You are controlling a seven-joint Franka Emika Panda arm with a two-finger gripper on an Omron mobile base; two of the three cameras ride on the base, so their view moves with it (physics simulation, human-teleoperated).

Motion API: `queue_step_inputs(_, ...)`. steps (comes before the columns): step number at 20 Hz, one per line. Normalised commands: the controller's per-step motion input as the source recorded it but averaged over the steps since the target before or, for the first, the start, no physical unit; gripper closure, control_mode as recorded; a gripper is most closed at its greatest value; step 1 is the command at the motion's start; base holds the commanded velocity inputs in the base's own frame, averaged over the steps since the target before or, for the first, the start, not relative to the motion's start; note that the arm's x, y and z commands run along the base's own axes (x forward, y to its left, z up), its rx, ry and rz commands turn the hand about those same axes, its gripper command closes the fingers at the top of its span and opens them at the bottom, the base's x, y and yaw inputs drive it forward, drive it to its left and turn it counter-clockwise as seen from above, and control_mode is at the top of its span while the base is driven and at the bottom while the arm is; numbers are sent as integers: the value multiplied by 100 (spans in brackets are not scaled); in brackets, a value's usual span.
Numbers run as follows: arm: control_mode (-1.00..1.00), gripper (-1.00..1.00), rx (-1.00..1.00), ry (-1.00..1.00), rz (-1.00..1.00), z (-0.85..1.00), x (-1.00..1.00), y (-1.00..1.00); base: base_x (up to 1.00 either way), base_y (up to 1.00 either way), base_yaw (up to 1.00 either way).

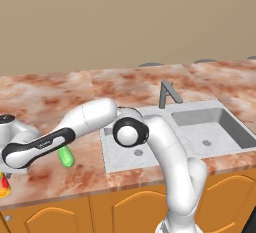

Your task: Remove the corn and garlic from the sink. Then move the bowl and cup from the counter to the sink for washing.

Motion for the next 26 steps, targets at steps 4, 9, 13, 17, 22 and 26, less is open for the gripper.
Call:
queue_step_inputs(4, -100, 100, -2, 4, -12, -7, -8, -3, 0, 0, 0)
queue_step_inputs(9, -100, 100, 0, 2, -16, -3, -12, -14, 0, 0, 0)
queue_step_inputs(13, -100, 100, 0, 0, -13, 0, -10, -25, 0, 0, 0)
queue_step_inputs(17, -100, 100, 0, 0, -13, 6, -13, -24, 0, 0, 0)
queue_step_inputs(22, -100, 100, 0, 0, -6, 18, -15, -20, 0, 0, 0)
queue_step_inputs(26, -100, 100, 0, -1, -2, 24, -15, -16, 0, 0, 0)
